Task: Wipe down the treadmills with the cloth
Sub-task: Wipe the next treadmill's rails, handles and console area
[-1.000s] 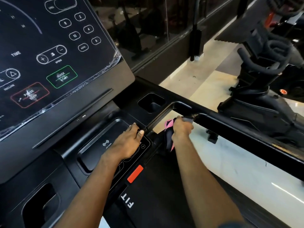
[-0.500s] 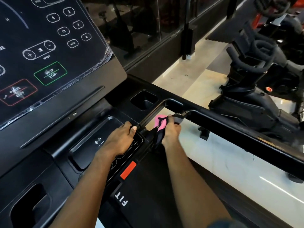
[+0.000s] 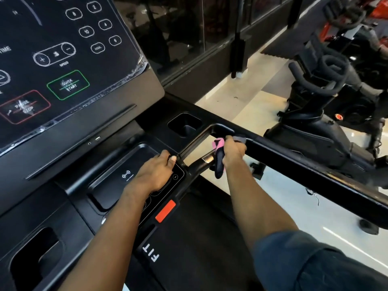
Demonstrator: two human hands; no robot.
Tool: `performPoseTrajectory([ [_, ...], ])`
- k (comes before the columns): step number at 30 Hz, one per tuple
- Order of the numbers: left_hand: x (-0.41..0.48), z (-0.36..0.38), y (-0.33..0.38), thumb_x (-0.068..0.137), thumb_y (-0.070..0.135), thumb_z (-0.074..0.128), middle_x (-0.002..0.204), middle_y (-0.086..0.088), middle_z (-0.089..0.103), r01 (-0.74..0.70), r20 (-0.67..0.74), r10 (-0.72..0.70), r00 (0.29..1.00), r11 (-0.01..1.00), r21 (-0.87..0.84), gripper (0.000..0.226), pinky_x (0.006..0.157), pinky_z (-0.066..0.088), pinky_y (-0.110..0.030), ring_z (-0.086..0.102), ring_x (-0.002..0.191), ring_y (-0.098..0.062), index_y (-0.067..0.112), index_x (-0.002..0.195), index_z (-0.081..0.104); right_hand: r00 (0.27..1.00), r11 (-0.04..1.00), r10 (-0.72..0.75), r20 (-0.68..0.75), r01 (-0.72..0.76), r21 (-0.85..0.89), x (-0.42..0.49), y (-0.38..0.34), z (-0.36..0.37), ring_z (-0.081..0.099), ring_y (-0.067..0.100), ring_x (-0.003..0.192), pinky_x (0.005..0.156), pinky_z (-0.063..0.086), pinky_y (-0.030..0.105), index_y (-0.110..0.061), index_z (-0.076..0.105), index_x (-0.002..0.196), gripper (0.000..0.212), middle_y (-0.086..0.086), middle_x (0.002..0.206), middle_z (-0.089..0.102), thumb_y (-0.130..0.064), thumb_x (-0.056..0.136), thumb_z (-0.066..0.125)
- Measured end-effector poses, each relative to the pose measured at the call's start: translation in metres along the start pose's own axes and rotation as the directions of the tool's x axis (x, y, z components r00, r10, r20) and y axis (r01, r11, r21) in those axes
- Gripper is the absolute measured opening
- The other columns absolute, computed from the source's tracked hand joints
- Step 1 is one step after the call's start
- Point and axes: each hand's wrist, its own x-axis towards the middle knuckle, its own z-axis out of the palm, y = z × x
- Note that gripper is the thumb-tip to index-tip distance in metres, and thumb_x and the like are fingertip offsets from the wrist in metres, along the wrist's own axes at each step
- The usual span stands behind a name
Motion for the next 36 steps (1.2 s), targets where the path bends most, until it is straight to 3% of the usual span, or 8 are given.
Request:
performPoseTrajectory([
  [3, 0.0, 0.002, -0.002, 0.108, 0.047, 0.026, 0.105, -0.002, 0.053, -0.013, -0.006, 0.013, 1.0, 1.0, -0.011, 0.027, 0.081, 0.036, -0.035, 0.05, 0.096, -0.02, 0.025, 0.109, 0.042, 0.989, 0.972, 0.01, 0.149, -0.045, 0.231, -0.004, 0.016, -0.008, 0.067, 0.027, 0.081, 0.075, 0.059, 0.036, -0.009, 0.056, 0.096, 0.017, 0.012, 0.093, 0.069, -0.02, 0.095, 0.069],
  [6, 0.001, 0.002, -0.003, 0.108, 0.048, 0.025, 0.105, -0.001, 0.053, -0.034, -0.009, 0.034, 0.999, 0.999, -0.018, 0.032, 0.08, 0.036, -0.035, 0.05, 0.095, -0.018, 0.023, 0.113, 0.044, 0.984, 0.952, 0.061, 0.169, -0.108, 0.287, -0.007, 0.013, -0.006, 0.067, 0.027, 0.08, 0.084, 0.058, 0.043, -0.013, 0.055, 0.095, 0.017, 0.011, 0.089, 0.068, -0.02, 0.093, 0.07],
  [10, 0.001, 0.003, -0.004, 0.107, 0.048, 0.026, 0.106, 0.0, 0.053, -0.049, -0.011, 0.048, 0.999, 0.999, -0.021, 0.037, 0.081, 0.038, -0.035, 0.052, 0.097, -0.019, 0.019, 0.119, 0.046, 0.998, 0.998, 0.044, -0.033, -0.046, -0.052, -0.013, -0.009, 0.006, 0.067, 0.033, 0.106, 0.093, 0.054, 0.039, -0.004, 0.05, 0.132, 0.057, 0.014, 0.123, 0.066, -0.03, 0.084, 0.069],
  [13, 0.001, 0.001, -0.003, 0.107, 0.047, 0.026, 0.106, -0.001, 0.052, -0.052, -0.005, 0.051, 0.999, 0.998, -0.021, 0.036, 0.082, 0.038, -0.036, 0.052, 0.099, -0.021, 0.018, 0.118, 0.046, 0.997, 0.991, 0.071, 0.007, -0.07, -0.112, -0.018, -0.017, 0.007, 0.055, 0.032, 0.129, 0.103, 0.047, 0.038, -0.004, 0.029, 0.147, 0.065, 0.013, 0.145, 0.049, -0.029, 0.097, 0.062],
  [17, -0.001, 0.0, 0.0, 0.108, 0.046, 0.027, 0.101, 0.0, 0.051, -0.041, -0.002, 0.041, 0.999, 0.999, -0.026, 0.032, 0.083, 0.039, -0.038, 0.053, 0.1, -0.023, 0.02, 0.109, 0.044, 0.998, 0.983, 0.0, -0.068, -0.013, -0.181, -0.025, -0.009, 0.004, 0.06, 0.037, 0.118, 0.095, 0.048, 0.039, -0.003, 0.032, 0.14, 0.063, 0.016, 0.133, 0.056, -0.029, 0.092, 0.065],
  [26, -0.002, 0.0, -0.001, 0.107, 0.048, 0.026, 0.091, 0.002, 0.053, -0.04, -0.007, 0.04, 0.999, 0.998, -0.052, 0.032, 0.075, 0.041, -0.037, 0.055, 0.088, -0.018, 0.022, 0.107, 0.045, 0.993, 0.98, 0.08, 0.086, -0.094, 0.172, -0.08, 0.074, 0.024, 0.072, 0.022, 0.085, 0.068, 0.057, 0.028, -0.008, 0.057, 0.121, 0.042, 0.008, 0.103, 0.072, -0.027, 0.088, 0.074],
  [31, 0.0, -0.001, -0.001, 0.107, 0.049, 0.025, 0.094, 0.003, 0.053, -0.03, 0.008, 0.031, 1.0, 0.998, -0.058, 0.033, 0.074, 0.042, -0.038, 0.054, 0.085, -0.015, 0.024, 0.11, 0.046, 0.994, 0.973, -0.014, -0.108, -0.012, -0.231, -0.106, 0.058, 0.032, 0.059, 0.025, 0.083, 0.07, 0.048, 0.034, -0.009, 0.036, 0.125, 0.054, 0.005, 0.097, 0.055, -0.028, 0.089, 0.072],
  [36, -0.006, -0.008, 0.001, 0.108, 0.048, 0.025, 0.114, 0.002, 0.054, -0.016, 0.051, 0.022, 0.998, 0.993, -0.115, 0.038, 0.083, 0.041, -0.036, 0.05, 0.097, -0.013, 0.021, 0.125, 0.045, 0.997, 0.971, -0.011, -0.071, -0.006, -0.239, -0.103, 0.056, 0.03, 0.062, 0.026, 0.085, 0.07, 0.05, 0.035, -0.011, 0.034, 0.124, 0.055, 0.006, 0.1, 0.059, -0.027, 0.087, 0.072],
])
